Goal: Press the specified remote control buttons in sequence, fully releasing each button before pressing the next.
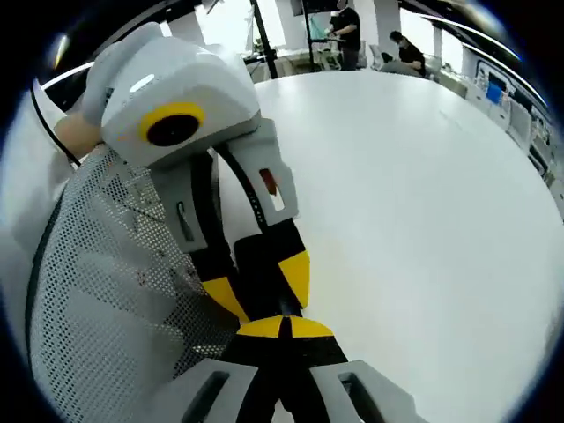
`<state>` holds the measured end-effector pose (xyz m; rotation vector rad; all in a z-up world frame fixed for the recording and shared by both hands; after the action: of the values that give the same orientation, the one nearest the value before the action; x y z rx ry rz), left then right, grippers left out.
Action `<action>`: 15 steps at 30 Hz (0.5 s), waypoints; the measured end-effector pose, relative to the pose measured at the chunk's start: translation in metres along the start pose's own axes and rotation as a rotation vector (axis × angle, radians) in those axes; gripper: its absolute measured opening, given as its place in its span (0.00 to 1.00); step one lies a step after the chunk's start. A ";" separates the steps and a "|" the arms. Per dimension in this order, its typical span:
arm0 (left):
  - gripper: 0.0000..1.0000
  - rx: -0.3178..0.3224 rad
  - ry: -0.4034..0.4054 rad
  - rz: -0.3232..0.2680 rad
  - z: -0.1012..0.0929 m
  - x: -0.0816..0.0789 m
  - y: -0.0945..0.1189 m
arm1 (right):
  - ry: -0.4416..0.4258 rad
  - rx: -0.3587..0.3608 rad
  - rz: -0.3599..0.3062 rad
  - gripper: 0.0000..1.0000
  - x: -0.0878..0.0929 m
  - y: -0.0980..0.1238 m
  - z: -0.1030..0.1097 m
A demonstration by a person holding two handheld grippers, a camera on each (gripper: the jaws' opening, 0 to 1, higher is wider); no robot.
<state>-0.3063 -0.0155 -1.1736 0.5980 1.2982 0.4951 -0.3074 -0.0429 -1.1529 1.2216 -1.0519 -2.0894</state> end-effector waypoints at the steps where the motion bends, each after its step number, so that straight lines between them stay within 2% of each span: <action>1: 0.25 0.000 0.000 0.000 0.000 0.000 0.000 | 0.049 0.014 0.000 0.00 -0.002 -0.001 0.002; 2: 0.25 0.000 0.000 -0.001 0.000 0.000 0.000 | 0.075 0.032 0.003 0.00 -0.004 -0.002 0.002; 5: 0.25 -0.001 0.002 -0.002 0.000 0.000 0.000 | 0.123 0.081 0.082 0.00 0.004 -0.006 0.000; 6: 0.25 -0.002 0.003 -0.003 0.000 0.000 0.000 | 0.185 0.082 0.061 0.00 0.000 -0.006 0.001; 8: 0.26 -0.002 0.006 -0.004 0.000 0.000 0.000 | 0.193 0.097 0.066 0.00 0.002 -0.006 0.003; 10: 0.25 -0.003 0.025 -0.008 0.001 0.000 0.000 | 0.248 0.116 0.074 0.00 0.002 -0.007 0.003; 15: 0.25 0.000 0.035 -0.009 0.001 0.000 -0.001 | 0.308 0.170 0.128 0.00 0.000 -0.009 0.005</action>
<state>-0.3054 -0.0163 -1.1736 0.5857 1.3338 0.5003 -0.3125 -0.0357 -1.1590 1.4610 -1.1459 -1.6774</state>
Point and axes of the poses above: the point that each gripper's makers call its tool centre point, and the gripper's own axes: y roughly backward along the fingers, z roughly to its left, x roughly out of its underside, the point moved 3 cm from there along y, roughly backward along the fingers, and after that the axes turned 14 degrees about -y, right-handed, at the moved point
